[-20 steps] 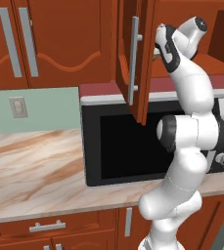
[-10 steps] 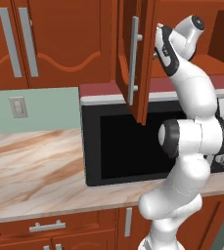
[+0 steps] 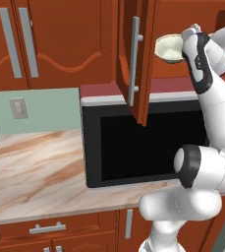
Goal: Take the smaller bowl and place it next to the appetizer plate on the dining counter , and place the larger bowl next to the plate with cooked food.
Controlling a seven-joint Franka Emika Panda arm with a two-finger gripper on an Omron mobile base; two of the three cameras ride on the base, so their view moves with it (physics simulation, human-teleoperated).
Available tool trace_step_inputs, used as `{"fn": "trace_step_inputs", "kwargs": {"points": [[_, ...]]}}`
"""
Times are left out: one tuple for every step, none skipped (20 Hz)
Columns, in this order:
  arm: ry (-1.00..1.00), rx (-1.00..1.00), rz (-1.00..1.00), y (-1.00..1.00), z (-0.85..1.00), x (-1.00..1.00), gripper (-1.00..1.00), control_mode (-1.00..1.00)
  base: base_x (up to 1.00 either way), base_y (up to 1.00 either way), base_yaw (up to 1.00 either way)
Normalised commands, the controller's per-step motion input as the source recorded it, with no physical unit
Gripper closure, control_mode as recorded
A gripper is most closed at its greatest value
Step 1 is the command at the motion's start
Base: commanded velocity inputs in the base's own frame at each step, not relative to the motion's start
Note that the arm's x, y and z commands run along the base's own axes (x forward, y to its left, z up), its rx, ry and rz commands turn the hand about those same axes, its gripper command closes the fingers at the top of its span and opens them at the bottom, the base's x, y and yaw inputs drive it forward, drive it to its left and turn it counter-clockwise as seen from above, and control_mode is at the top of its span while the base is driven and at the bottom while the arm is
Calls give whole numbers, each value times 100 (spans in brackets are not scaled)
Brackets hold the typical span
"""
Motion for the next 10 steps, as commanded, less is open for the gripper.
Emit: {"fn": "trace_step_inputs", "kwargs": {"points": [[-14,15,-16,-13,44,-100,100,-100,0,0,0],[-12,11,-17,-8,55,-100,100,-100,0,0,0],[-4,9,-17,-9,65,-100,100,-100,0,0,0],[0,7,-17,-6,66,-100,100,-100,0,0,0],[0,4,-16,-4,69,-100,100,-100,0,0,0],[1,3,-16,0,65,-100,100,-100,0,0,0],[9,3,-15,0,59,-100,100,-100,0,0,0],[18,4,-12,-1,48,-100,100,-100,0,0,0],[26,3,-11,-4,35,-100,100,-100,0,0,0],[33,3,-9,-7,29,-100,100,-100,0,0,0]]}}
